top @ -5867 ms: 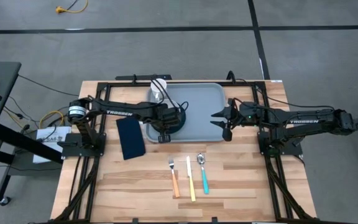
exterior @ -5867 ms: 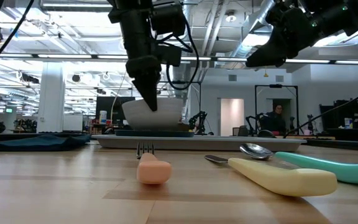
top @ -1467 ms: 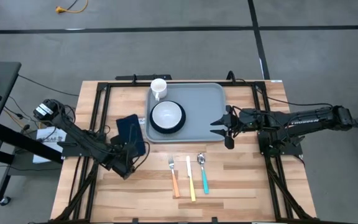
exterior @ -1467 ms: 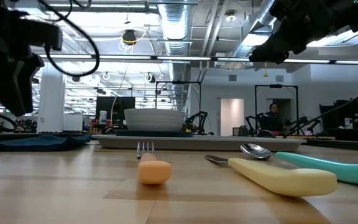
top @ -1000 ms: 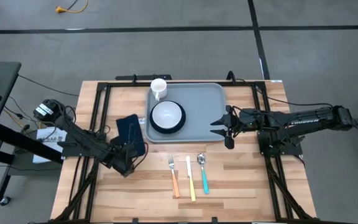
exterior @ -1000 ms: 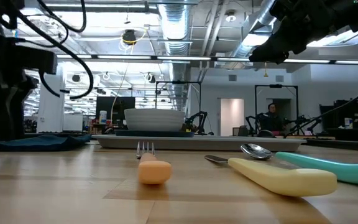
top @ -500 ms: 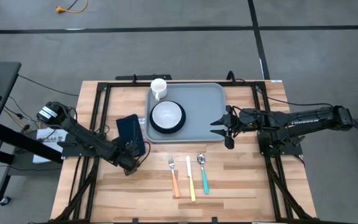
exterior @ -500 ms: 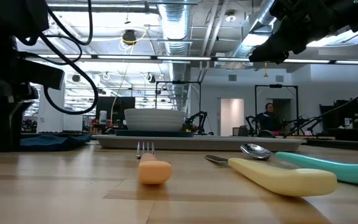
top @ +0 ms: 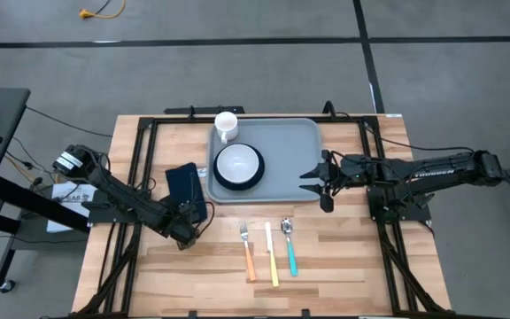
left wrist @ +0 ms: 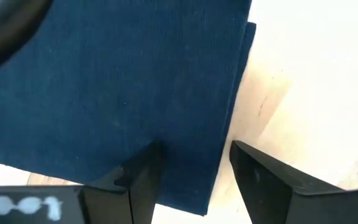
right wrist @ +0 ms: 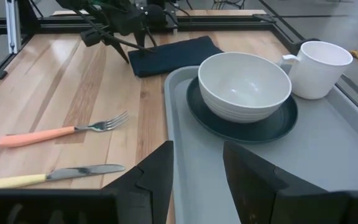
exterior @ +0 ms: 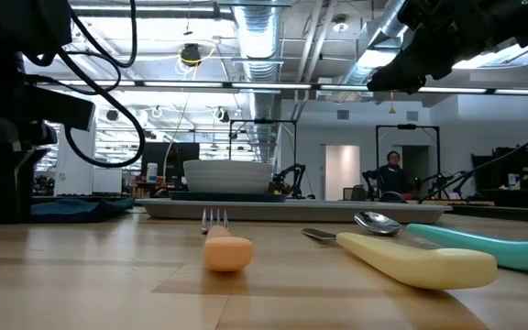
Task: Set up tray
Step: Put the dark blue napkin on the blue tray to the right of the dark green plate
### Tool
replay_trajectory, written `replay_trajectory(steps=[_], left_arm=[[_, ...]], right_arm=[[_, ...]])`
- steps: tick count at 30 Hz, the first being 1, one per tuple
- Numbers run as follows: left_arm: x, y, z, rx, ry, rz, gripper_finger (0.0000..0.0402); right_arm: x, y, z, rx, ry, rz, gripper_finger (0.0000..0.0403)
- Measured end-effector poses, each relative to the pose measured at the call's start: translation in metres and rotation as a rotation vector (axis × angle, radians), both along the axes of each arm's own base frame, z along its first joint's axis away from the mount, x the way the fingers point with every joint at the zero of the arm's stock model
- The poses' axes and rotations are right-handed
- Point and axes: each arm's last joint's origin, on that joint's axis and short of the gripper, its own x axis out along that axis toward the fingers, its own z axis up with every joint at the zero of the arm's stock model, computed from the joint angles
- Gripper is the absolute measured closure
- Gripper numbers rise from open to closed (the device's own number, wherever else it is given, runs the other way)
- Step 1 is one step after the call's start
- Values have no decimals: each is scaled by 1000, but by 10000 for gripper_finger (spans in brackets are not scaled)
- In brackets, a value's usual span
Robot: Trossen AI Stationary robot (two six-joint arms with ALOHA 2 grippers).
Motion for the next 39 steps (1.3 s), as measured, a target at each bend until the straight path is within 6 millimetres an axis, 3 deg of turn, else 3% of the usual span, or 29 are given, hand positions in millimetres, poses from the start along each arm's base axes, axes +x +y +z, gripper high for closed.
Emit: replay_trajectory(steps=[10,14,20,31,39], left_arm=[[0,0,0,-8,-12,49,231],[1,-1,0,-28,-14,50,280],[2,0,0,-4,-21,39,388],[5,-2,3,-3,-17,-35,399],[22,-18,47,-41,26,-124,401]], right_arm=[[0,0,0,0,0,0,269],[0,0,0,0,1,0,269],[0,0,0,0,1,0,269],[7,0,-9,30,49,-4,269],[33,1,-30,-43,78,54,269]])
